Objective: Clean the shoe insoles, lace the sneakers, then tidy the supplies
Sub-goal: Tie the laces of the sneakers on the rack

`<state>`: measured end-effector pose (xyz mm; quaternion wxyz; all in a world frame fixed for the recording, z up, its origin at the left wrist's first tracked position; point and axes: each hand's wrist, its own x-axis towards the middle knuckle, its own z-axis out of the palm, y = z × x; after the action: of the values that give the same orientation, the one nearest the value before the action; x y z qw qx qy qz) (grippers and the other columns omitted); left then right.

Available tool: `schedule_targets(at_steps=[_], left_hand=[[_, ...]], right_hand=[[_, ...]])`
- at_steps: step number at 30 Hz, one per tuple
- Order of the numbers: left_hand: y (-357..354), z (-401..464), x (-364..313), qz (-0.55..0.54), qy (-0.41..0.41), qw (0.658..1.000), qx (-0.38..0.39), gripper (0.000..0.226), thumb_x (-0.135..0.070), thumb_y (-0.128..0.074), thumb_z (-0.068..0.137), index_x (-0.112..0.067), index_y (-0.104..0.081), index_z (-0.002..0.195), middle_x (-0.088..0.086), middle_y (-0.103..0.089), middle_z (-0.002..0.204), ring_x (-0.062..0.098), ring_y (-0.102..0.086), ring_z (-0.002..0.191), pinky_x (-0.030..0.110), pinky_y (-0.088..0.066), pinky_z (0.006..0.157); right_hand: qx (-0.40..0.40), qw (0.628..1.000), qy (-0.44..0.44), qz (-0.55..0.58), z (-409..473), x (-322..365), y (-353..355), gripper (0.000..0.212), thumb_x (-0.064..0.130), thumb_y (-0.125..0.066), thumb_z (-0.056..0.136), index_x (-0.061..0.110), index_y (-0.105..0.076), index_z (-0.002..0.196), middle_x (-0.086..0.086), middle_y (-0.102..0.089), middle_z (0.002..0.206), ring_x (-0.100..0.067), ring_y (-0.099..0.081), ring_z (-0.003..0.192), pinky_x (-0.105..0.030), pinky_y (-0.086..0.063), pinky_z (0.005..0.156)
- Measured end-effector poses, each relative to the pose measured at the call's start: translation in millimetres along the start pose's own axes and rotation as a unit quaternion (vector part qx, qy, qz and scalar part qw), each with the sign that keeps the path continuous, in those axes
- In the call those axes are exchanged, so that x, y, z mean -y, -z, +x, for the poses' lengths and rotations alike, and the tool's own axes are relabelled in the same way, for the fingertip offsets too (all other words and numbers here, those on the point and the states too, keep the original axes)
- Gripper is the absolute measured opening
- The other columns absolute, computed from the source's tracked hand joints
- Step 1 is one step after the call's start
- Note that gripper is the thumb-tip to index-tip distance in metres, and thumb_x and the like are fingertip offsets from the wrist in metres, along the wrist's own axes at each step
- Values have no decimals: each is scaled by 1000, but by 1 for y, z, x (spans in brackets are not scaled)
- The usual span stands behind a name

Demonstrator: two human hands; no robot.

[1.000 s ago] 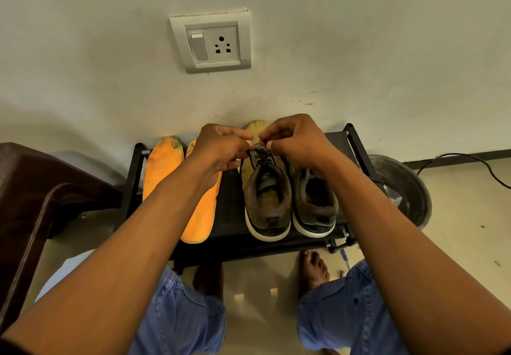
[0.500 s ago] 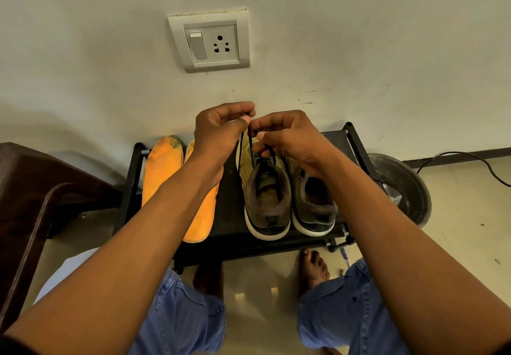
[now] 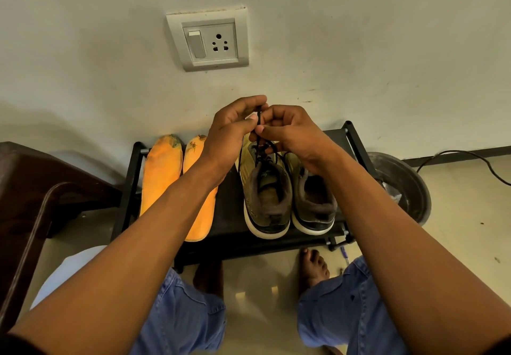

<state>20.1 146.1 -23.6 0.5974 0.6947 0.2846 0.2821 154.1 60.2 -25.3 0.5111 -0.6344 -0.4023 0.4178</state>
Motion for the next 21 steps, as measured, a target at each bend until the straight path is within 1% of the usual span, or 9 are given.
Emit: schedule_targets(at_steps=[3,5,6,9,12,15,17,19,21], left_hand=[[0,0,-1,13,-7,1000,0,37,-2,-49,101,-13,-67,130,2,-67,129,7,-62,119,13,-50,83],[2,2,-1,10,4,1000,-2,35,-1,-49,100,-11,-67,128,2,-70,123,1,-66,108,12,-51,79],[2,3,0,8,9,1000,-1,35,0,-48,101,-9,-67,129,3,-71,120,1,-67,104,13,-51,79],[1,3,2,26,11,1000,8,32,-3,-49,103,-8,-65,130,8,-71,118,9,-66,98,16,-53,79],[0,3,4,50,17,998,15,29,-9,-50,104,-9,-64,130,5,-69,113,10,-65,91,20,-54,81],[2,2,4,46,28,998,33,31,-14,-54,97,-9,-63,126,5,-68,108,17,-67,98,30,-56,89],[4,3,4,44,35,998,38,27,-7,-53,98,-11,-62,122,4,-67,105,14,-66,97,28,-55,89],[6,4,4,46,52,997,30,28,0,-52,99,-14,-61,121,3,-68,99,9,-67,89,27,-53,88],[8,5,5,37,73,997,13,24,-2,-52,98,-14,-61,117,4,-68,88,11,-67,82,31,-53,87]], right_hand=[[10,1000,-1,11,0,1,0,11,0,-62,96,2,-66,106,-13,-76,91,-21,-71,85,-38,-55,76],[12,1000,0,19,0,1,1,13,-1,-61,95,6,-67,104,-13,-76,90,-20,-72,84,-37,-55,74],[11,1000,0,25,0,1,1,14,-1,-61,95,7,-68,104,-14,-76,91,-20,-72,83,-37,-56,74],[4,999,5,37,0,1,2,14,-2,-62,95,3,-68,106,-18,-75,95,-20,-72,82,-35,-57,71],[-4,999,10,31,0,1,4,16,0,-63,95,3,-68,110,-18,-75,97,-24,-72,85,-34,-57,69],[-7,999,15,39,1,1,4,18,2,-64,94,4,-69,111,-16,-75,94,-23,-71,82,-31,-52,61],[-5,999,17,42,1,0,5,17,1,-65,94,5,-70,110,-17,-75,94,-21,-70,81,-30,-50,60],[-7,999,19,37,2,-1,4,17,1,-65,94,5,-70,110,-17,-75,96,-19,-68,80,-30,-48,60],[-8,999,16,39,2,-1,5,18,1,-64,94,5,-70,111,-17,-76,94,-19,-69,79,-31,-48,61]])
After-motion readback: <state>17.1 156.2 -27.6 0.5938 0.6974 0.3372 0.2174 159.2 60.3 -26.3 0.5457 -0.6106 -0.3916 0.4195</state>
